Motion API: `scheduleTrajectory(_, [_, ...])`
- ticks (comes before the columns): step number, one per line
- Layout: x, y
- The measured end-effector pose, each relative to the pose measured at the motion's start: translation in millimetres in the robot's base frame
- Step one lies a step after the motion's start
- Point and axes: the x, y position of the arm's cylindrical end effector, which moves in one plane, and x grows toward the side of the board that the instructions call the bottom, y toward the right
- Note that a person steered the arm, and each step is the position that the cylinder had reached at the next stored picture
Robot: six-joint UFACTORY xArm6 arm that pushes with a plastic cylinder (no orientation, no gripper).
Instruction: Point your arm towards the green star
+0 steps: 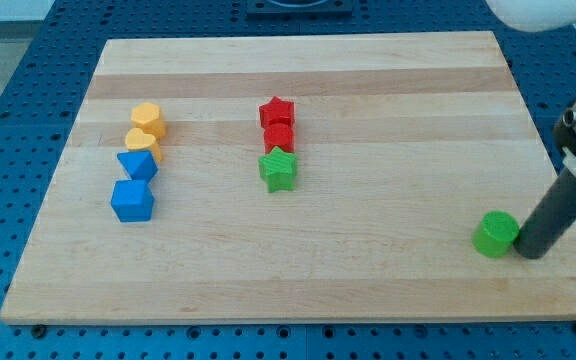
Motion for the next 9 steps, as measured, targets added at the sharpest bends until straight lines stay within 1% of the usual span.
scheduleTrajectory(1, [-77, -13])
scheduleTrajectory(2, [-154, -57])
scheduleTrajectory(3, [-196, -108])
scheduleTrajectory(4, [-203, -151])
scheduleTrajectory(6, [-110, -158])
scheduleTrajectory(7, [-68, -186])
scheduleTrajectory(8, [-46, -248])
scheduleTrajectory(9, [-40, -299])
